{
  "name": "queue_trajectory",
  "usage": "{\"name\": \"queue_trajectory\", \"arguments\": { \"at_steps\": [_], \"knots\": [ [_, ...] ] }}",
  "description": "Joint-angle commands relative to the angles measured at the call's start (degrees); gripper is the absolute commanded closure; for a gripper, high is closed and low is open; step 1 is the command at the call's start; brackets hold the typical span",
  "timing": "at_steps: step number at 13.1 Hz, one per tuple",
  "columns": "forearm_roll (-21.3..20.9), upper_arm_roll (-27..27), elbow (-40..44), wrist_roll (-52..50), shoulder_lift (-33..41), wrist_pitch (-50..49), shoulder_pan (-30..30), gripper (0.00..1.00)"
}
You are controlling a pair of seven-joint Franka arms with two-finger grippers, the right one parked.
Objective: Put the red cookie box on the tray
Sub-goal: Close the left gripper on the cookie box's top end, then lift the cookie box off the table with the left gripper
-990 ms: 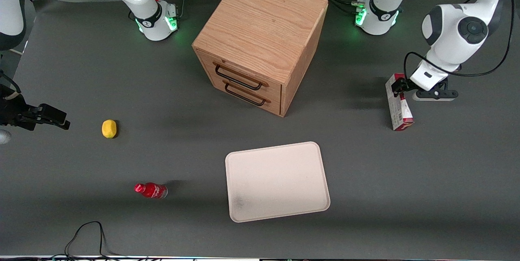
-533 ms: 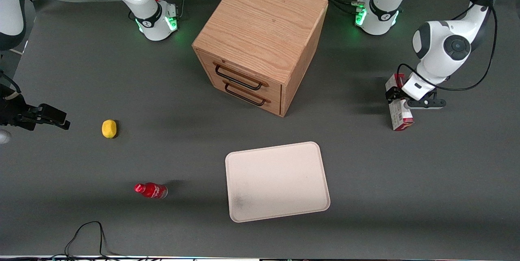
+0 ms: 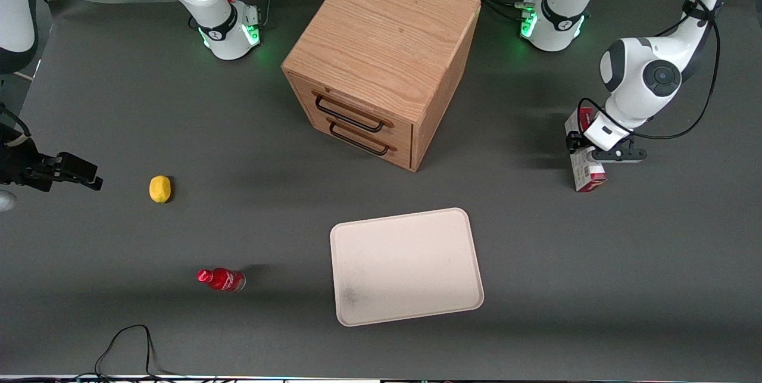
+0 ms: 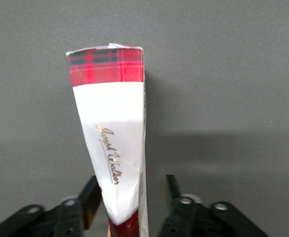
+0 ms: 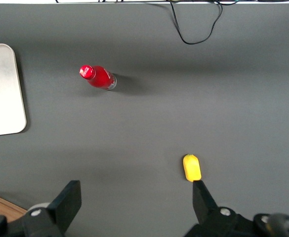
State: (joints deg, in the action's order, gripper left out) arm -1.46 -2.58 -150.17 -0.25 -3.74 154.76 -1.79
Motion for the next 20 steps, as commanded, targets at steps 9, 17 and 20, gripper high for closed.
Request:
{"name": "queue_trajectory", "arguments": {
  "at_steps": [9,17,20],
  "knots": [
    [-0.74,-0.06,12.15,-0.80,7.77,-24.62,0.56,1.00],
    [-0.56,0.03,39.58,-1.15,12.44,-56.65,0.56,1.00],
    [-0.56,0.03,45.31,-1.24,12.79,-62.03,0.56,1.00]
  ]
}}
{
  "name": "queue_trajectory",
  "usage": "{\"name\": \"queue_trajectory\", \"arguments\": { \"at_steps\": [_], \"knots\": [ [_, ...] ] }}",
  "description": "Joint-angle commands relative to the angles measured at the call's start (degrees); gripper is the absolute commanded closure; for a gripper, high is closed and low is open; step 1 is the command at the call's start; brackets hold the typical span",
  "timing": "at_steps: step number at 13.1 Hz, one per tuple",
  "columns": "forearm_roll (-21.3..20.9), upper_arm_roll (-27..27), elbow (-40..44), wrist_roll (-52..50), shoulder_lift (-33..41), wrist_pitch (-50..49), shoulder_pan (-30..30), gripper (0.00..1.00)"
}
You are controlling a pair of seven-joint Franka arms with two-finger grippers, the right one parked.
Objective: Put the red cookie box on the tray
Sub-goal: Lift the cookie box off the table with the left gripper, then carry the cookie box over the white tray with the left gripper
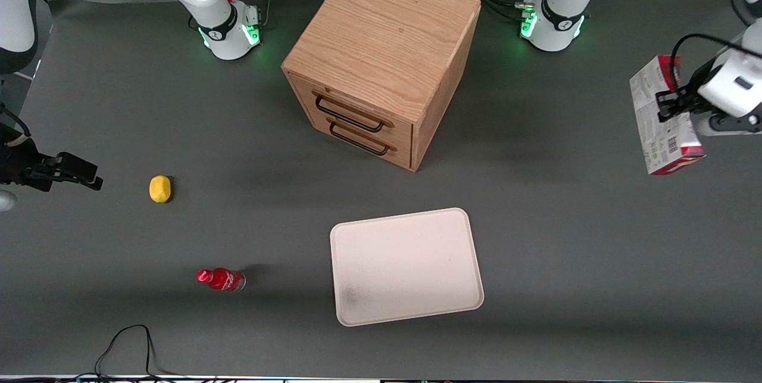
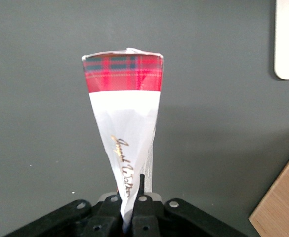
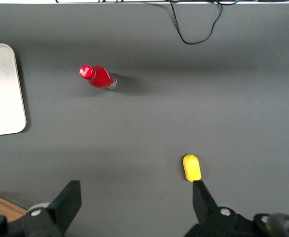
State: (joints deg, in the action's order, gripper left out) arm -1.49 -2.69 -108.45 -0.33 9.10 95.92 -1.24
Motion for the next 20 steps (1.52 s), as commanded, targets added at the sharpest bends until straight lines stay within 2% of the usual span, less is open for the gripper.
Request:
{"name": "queue_trajectory", "arguments": {
  "at_steps": [1,4,8,16,20],
  "knots": [
    [-0.53,0.14,3.86,-1.17,-0.13,-3.19,0.01,1.00],
    [-0.27,0.14,5.18,-1.17,-1.53,-2.23,-0.07,1.00],
    [-0.18,0.31,12.72,-5.03,-8.64,-2.23,-1.57,1.00],
    [0.17,0.31,29.50,-17.24,-24.63,-2.14,-11.31,1.00],
    [1.14,0.31,40.57,-25.84,-33.60,-2.23,-17.02,1.00]
  ]
}}
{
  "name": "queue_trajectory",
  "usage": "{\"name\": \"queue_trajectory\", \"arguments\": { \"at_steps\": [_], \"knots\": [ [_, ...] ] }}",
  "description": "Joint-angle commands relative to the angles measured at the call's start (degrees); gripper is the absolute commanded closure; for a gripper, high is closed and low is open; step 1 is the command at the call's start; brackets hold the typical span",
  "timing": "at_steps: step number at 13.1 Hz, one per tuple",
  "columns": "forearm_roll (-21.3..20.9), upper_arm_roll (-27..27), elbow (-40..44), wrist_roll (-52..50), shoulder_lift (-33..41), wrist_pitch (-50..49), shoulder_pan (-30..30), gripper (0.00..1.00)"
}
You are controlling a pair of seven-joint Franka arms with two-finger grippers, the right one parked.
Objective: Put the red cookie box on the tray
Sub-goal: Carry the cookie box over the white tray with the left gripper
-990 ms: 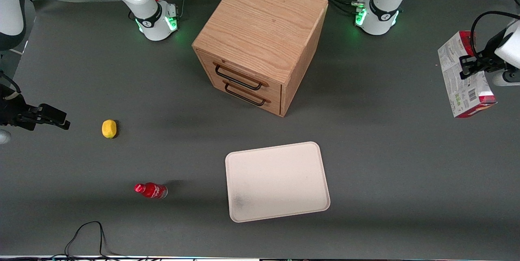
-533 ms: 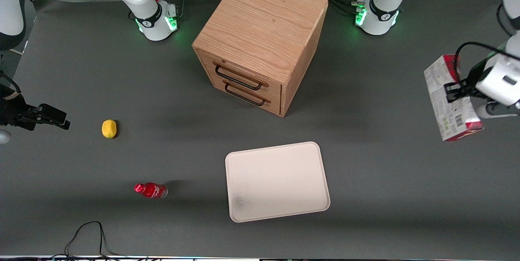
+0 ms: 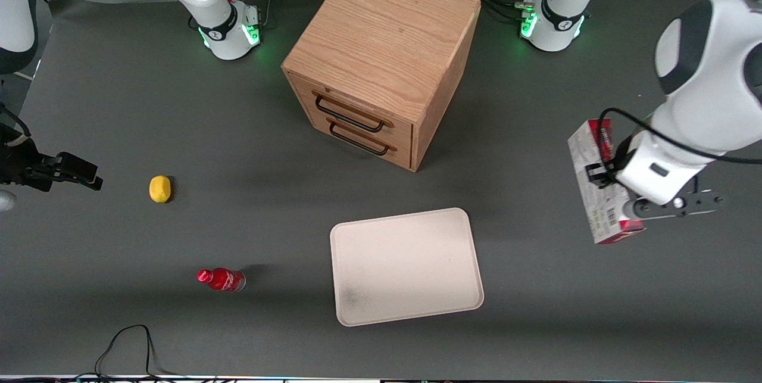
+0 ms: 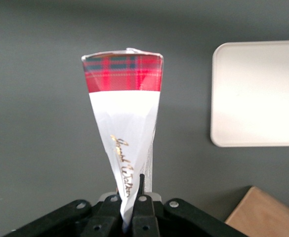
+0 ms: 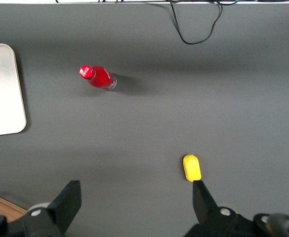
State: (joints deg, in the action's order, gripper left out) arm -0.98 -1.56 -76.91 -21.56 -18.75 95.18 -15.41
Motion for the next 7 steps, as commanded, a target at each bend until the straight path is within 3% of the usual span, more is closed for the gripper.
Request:
{"name": "queue_trajectory", "arguments": {
  "at_steps": [1,7],
  "knots": [
    [0.63,-0.81,11.76,-5.41,-7.60,-1.49,-3.92,1.00],
    [0.63,-0.90,25.23,-10.94,-17.80,-1.93,-11.03,1.00]
  ]
}}
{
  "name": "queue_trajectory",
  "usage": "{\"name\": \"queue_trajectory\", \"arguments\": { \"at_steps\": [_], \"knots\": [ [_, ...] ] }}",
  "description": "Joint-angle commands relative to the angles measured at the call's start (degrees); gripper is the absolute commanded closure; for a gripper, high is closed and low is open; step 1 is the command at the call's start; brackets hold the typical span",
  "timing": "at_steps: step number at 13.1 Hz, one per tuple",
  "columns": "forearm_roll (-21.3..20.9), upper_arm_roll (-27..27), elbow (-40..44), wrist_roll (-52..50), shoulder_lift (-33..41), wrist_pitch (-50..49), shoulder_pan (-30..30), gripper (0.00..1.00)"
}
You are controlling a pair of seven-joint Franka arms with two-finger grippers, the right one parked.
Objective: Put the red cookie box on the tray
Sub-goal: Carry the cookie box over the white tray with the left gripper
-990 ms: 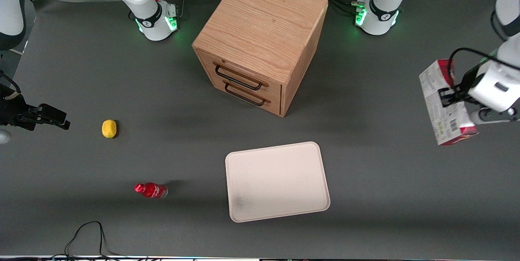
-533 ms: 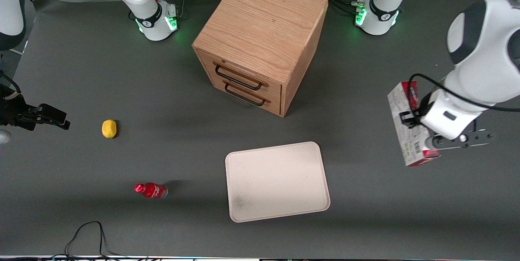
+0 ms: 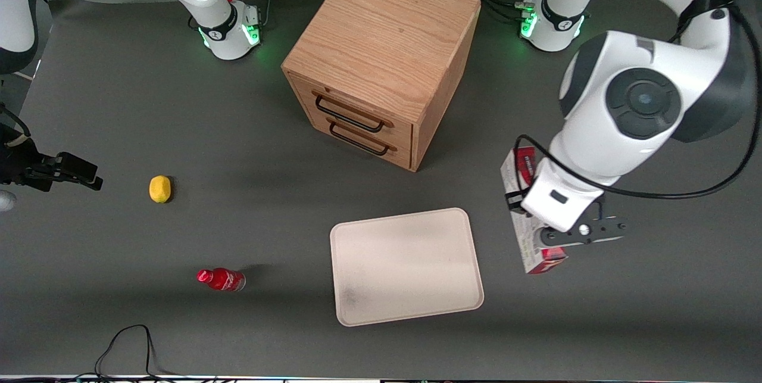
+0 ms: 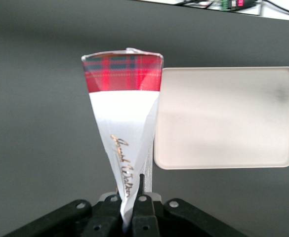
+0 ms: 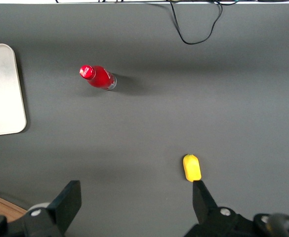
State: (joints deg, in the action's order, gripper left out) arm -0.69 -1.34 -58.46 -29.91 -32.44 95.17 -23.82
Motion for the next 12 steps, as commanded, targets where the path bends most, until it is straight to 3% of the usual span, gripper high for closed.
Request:
{"name": "queue_trajectory", "arguments": {
  "at_steps": [1,12],
  "knots": [
    [0.34,-1.21,6.86,-4.52,-4.56,-1.83,-3.24,1.00],
    [0.34,-0.94,3.96,-7.00,-10.96,5.37,-3.87,1.00]
  ]
}}
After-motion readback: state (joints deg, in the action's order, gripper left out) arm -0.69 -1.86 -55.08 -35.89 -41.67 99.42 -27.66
